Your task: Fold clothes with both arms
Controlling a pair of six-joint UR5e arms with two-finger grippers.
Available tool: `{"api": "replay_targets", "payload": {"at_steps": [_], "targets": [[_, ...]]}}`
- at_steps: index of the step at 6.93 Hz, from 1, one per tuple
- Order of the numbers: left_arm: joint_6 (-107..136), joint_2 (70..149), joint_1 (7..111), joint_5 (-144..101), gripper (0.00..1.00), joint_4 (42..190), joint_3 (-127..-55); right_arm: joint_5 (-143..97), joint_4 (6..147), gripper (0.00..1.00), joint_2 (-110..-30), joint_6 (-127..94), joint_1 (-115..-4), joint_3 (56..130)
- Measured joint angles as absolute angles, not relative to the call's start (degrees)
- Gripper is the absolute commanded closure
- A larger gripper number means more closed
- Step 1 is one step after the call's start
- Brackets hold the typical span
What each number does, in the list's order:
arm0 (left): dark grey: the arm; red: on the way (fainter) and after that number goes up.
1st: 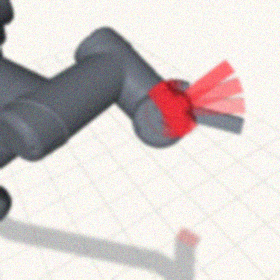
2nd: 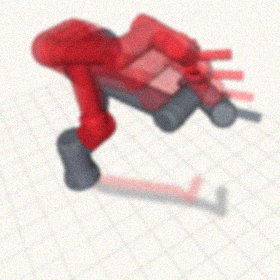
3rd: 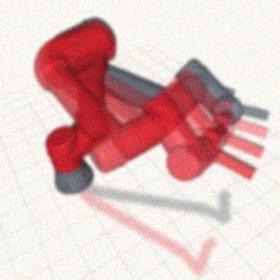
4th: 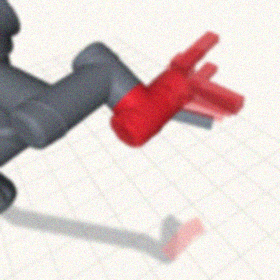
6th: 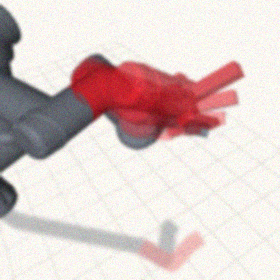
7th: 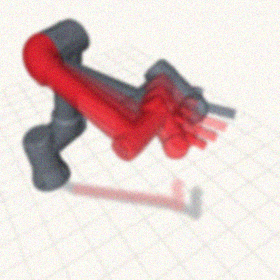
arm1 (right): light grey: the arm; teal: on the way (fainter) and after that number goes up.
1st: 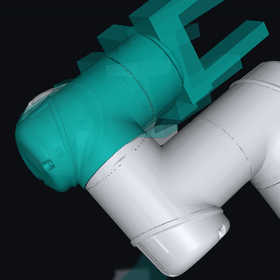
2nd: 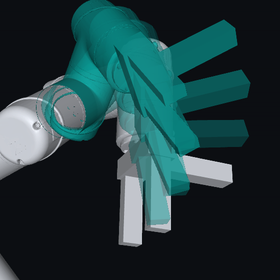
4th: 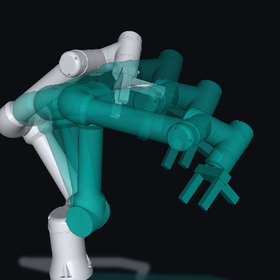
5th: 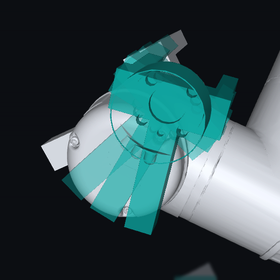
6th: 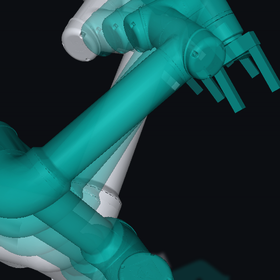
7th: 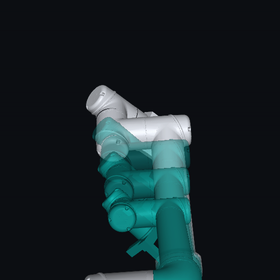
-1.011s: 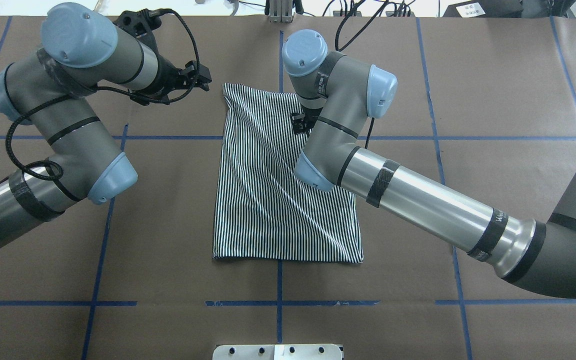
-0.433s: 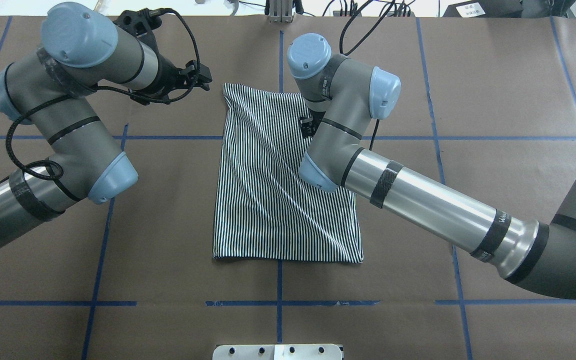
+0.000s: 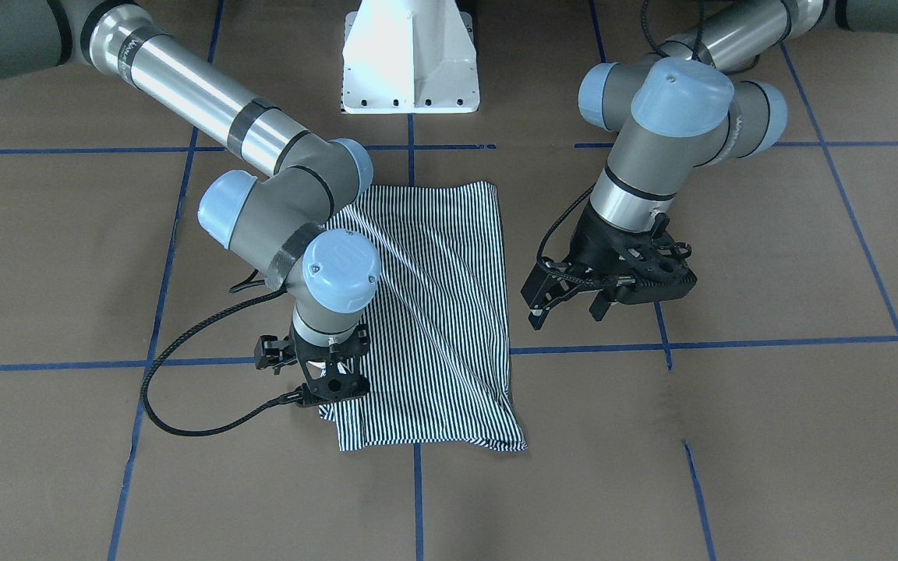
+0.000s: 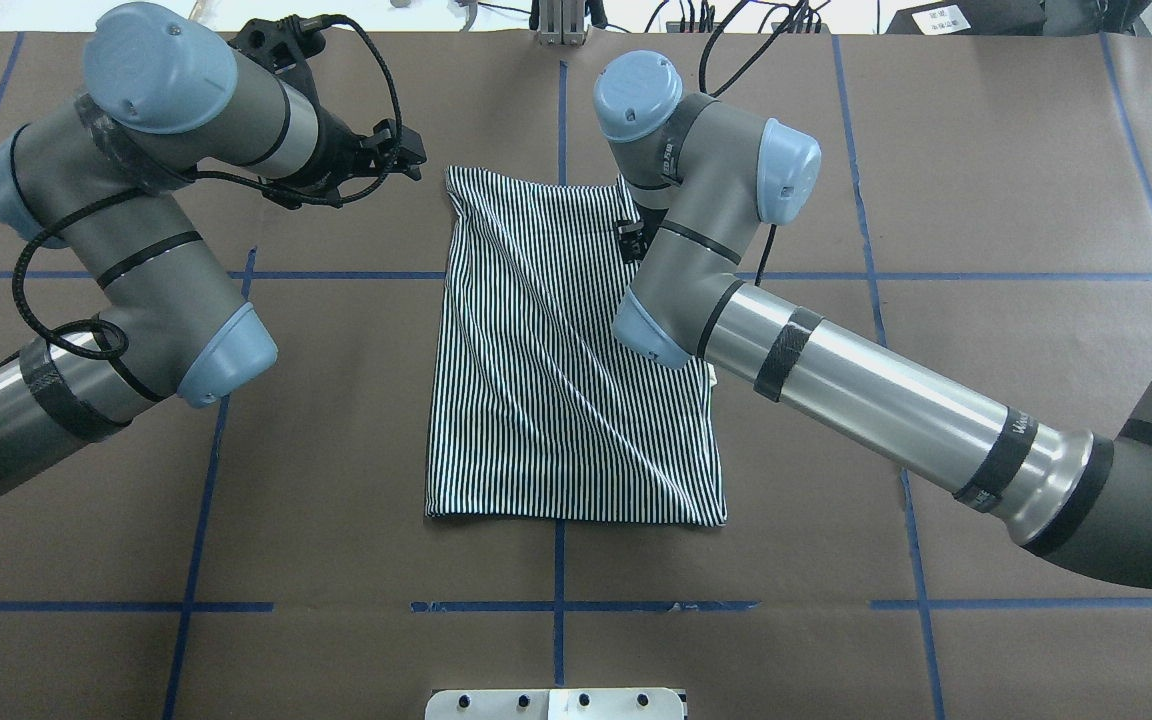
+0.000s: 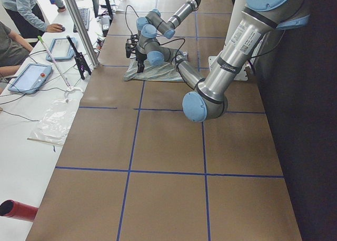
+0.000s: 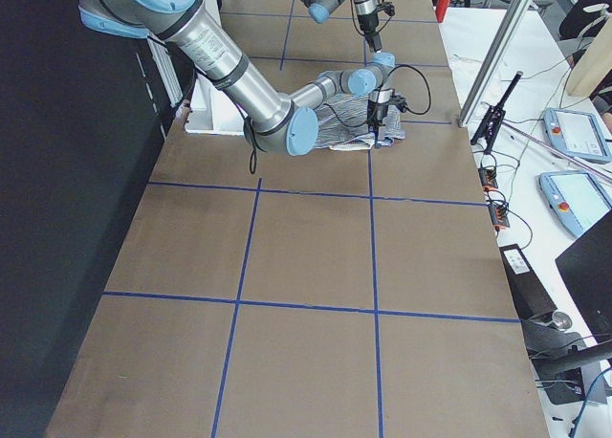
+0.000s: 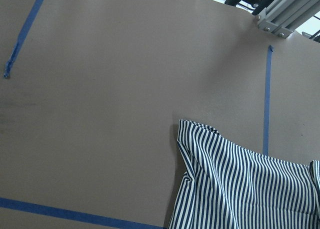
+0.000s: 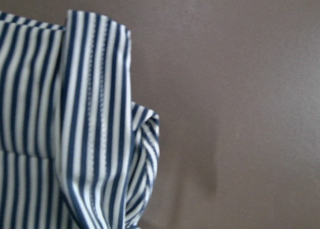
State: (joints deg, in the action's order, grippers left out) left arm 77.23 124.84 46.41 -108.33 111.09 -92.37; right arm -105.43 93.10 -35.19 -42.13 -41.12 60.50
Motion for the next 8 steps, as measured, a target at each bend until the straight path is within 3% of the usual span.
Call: {"api": "replay_targets", "payload": {"at_steps": [3,8], "targets": [[77.31,124.97,46.41,-108.61,0.0,111.64,-92.38,-105.92,93.45,0.0,-41.37,-32.53,-47.9,64.84],[78.99,122.5,45.84,-110.52,0.0,112.17,-94.99,-115.56,92.97,0.0,-33.82,-37.08,-49.6,67.78]]}}
